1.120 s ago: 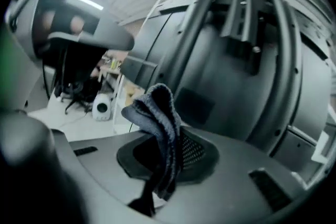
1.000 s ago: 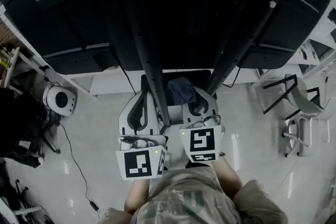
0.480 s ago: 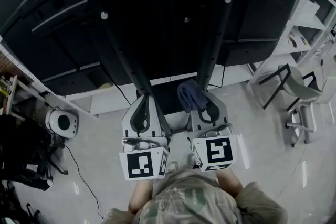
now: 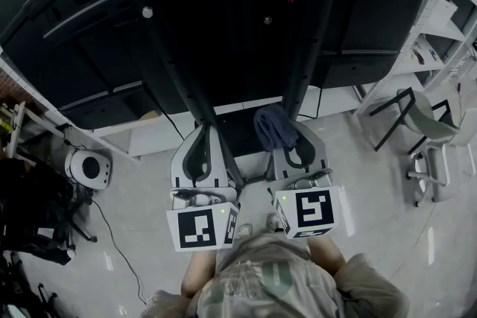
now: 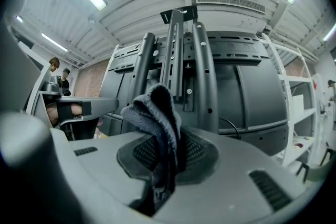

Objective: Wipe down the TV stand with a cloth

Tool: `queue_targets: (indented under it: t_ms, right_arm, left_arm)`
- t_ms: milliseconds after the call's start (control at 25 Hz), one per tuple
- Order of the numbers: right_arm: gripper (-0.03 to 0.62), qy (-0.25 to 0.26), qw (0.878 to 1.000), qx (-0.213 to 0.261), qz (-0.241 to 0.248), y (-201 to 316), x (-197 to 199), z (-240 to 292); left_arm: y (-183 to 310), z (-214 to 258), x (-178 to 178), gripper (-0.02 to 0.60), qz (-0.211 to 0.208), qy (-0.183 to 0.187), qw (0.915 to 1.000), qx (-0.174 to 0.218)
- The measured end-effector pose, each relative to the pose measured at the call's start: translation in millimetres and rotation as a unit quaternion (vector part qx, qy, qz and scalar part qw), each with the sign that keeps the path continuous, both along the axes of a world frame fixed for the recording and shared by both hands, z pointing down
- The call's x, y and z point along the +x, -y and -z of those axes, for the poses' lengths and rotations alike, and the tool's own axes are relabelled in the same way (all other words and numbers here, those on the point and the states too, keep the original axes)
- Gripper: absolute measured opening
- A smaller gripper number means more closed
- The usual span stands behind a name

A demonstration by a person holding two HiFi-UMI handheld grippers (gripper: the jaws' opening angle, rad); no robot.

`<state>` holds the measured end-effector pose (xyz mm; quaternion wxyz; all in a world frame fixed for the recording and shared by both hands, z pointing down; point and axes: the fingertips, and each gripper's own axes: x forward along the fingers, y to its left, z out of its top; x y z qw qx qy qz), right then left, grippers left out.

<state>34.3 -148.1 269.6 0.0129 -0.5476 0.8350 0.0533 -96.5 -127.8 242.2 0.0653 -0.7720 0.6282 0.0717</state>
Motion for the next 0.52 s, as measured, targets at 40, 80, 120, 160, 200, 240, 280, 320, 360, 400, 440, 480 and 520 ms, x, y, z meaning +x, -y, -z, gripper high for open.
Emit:
queue_targets:
  t_ms: [40,80,120,160,200,240,280,320,360,400,440,480,520]
  right_arm:
    - [0.057,-0.001,1.000,0.000,0.002,0.5,-1.2,-0.3]
    - [0.057,-0.001,1.000,0.000,0.004,1.0,-2.3,-0.8]
    - [0.057,0.000,1.000,-0.001,0.006,1.6,-3.3,-1.1]
    - [0.057,0.000,1.000,-0.002,0.009,2.0,-3.9,-1.0]
    - [0.057,0.000,1.000,-0.002,0.010,2.3,-4.2,-0.4]
    - [0.057,0.000,1.000,-0.001,0.012,2.6,-4.2,0.6]
    - [0.057,0.000,1.000,0.001,0.013,2.9,-4.1,1.9]
    - [0.057,0.000,1.000,0.003,0.013,3.3,-4.0,3.1]
    - [0.057,0.000,1.000,0.004,0.014,3.9,-3.8,4.1]
    - [0.057,0.000,1.000,0.005,0.015,4.5,-3.5,4.8]
    - [0.057,0.000,1.000,0.006,0.016,5.0,-3.1,5.3]
    - [0.057,0.000,1.000,0.006,0.016,5.6,-2.5,5.5]
    - [0.057,0.000,1.000,0.006,0.017,6.1,-2.0,5.7]
  left_arm:
    - [0.4,-0.1,-0.8,0.014,0.001,0.000,1.0000,0.000]
    - [1.0,-0.3,-1.4,0.015,0.002,0.001,1.0000,0.000]
    - [1.7,-0.3,-1.8,0.015,0.004,0.001,1.0000,0.000]
    - [2.4,-0.3,-2.0,0.015,0.005,0.002,1.0000,-0.001]
    - [3.2,-0.3,-2.0,0.015,0.005,0.003,1.0000,-0.001]
    - [4.0,-0.1,-2.0,0.015,0.006,0.004,1.0000,-0.001]
    - [4.8,0.0,-2.1,0.014,0.007,0.005,1.0000,0.000]
    - [5.7,0.3,-2.2,0.015,0.009,0.006,0.9999,0.000]
    - [6.6,0.6,-2.2,0.014,0.010,0.007,0.9999,0.001]
    - [7.5,1.0,-1.8,0.014,0.011,0.008,0.9999,0.002]
    - [8.4,1.4,-1.2,0.014,0.012,0.009,0.9999,0.002]
    - [9.2,1.7,-0.3,0.015,0.012,0.010,0.9999,0.002]
    - [10.0,2.1,0.6,0.015,0.013,0.011,0.9999,0.003]
